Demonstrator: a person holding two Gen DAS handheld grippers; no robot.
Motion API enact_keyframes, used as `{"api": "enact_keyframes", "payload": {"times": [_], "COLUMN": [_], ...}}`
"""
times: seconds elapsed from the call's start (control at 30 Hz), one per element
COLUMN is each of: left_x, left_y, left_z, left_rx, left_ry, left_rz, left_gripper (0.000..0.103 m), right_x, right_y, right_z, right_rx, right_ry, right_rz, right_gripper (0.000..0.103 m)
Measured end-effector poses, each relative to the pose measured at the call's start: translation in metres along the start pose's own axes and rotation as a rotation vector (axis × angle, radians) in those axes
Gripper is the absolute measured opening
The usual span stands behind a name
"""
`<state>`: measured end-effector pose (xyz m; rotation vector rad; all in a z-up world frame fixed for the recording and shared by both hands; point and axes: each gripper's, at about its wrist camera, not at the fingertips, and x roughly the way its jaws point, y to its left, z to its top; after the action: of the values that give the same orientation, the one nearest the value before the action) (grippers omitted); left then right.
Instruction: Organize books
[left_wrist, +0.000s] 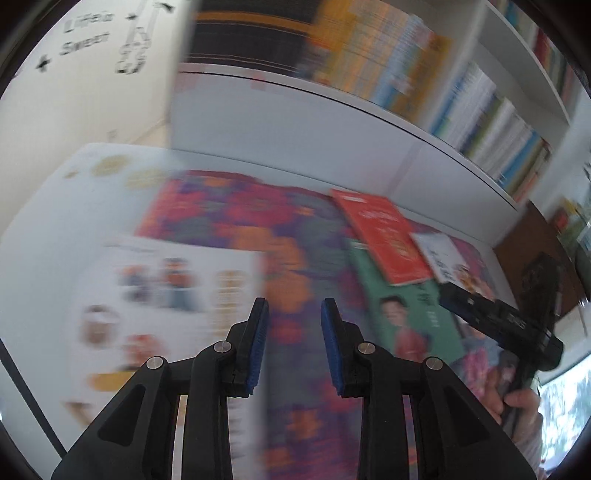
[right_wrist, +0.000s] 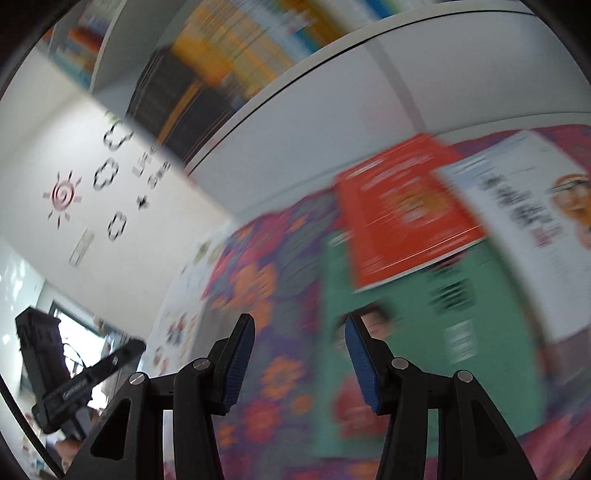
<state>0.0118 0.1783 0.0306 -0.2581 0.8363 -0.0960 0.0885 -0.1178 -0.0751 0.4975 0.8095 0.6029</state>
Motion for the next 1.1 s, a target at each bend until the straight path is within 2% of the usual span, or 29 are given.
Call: {"api": "enact_keyframes", "payload": {"times": [0.1, 0.2, 0.27, 0.33, 0.4, 0.43, 0.47, 0.5, 0.57, 0.6, 0.7, 0.77, 0.87, 0.97, 1.1], "left_x": [0.03, 0.067, 0.088, 0.107, 0.128, 0.137, 0.148, 0.16, 0.172, 0.169, 0.167, 0.166, 0.164, 0.166, 0.169], "left_y": [-0.04, -0.078, -0.106, -0.138, -0.166, -0.174, -0.183, -0.194, -0.21, -0.216, -0.225, -0.222, -0.215, -0.211, -0.213], "left_z": [0.0, 0.001, 0.001, 0.001, -0.005, -0.01, -0.018, -0.027, -0.04, -0.043, -0.048, -0.054, -0.053, -0.051, -0.05], "left_rx": [0.023, -0.002, 0.001, 0.036, 0.032, 0.005, -0.021, -0.026, 0.011, 0.045, 0.123, 0.121, 0.089, 0.066, 0.072], "left_ry": [0.011, 0.045, 0.061, 0.034, 0.012, 0.034, 0.065, 0.091, 0.078, 0.046, 0.048, 0.018, 0.018, 0.019, 0.019], "left_rz": [-0.022, -0.086, -0.11, -0.1, -0.066, -0.078, -0.126, -0.161, -0.132, -0.123, -0.137, -0.161, -0.203, -0.231, -0.229], "left_gripper": [0.026, 0.026, 0.026, 0.026, 0.027, 0.027, 0.028, 0.028, 0.029, 0.031, 0.036, 0.037, 0.039, 0.039, 0.04], "right_x": [-0.016, -0.031, -0.045, -0.065, -0.08, -0.086, -0.091, -0.097, -0.109, -0.113, -0.118, -0.114, -0.115, -0.113, -0.113], "right_y": [-0.051, -0.093, -0.115, -0.143, -0.162, -0.172, -0.18, -0.193, -0.213, -0.216, -0.218, -0.221, -0.216, -0.209, -0.21], "right_z": [0.012, 0.023, 0.029, 0.037, 0.047, 0.052, 0.052, 0.052, 0.051, 0.051, 0.05, 0.049, 0.041, 0.042, 0.044], "right_rx": [0.052, 0.074, 0.103, 0.17, 0.207, 0.22, 0.251, 0.308, 0.388, 0.392, 0.358, 0.356, 0.338, 0.31, 0.305], "right_ry": [-0.029, -0.037, -0.077, -0.15, -0.169, -0.169, -0.166, -0.174, -0.205, -0.226, -0.265, -0.268, -0.3, -0.293, -0.292], "right_rz": [-0.023, -0.055, -0.038, -0.013, -0.081, -0.123, -0.147, -0.147, -0.134, -0.146, -0.247, -0.249, -0.236, -0.259, -0.265], "right_gripper": [0.049, 0.049, 0.049, 0.049, 0.05, 0.051, 0.051, 0.051, 0.051, 0.051, 0.054, 0.054, 0.065, 0.067, 0.068]}}
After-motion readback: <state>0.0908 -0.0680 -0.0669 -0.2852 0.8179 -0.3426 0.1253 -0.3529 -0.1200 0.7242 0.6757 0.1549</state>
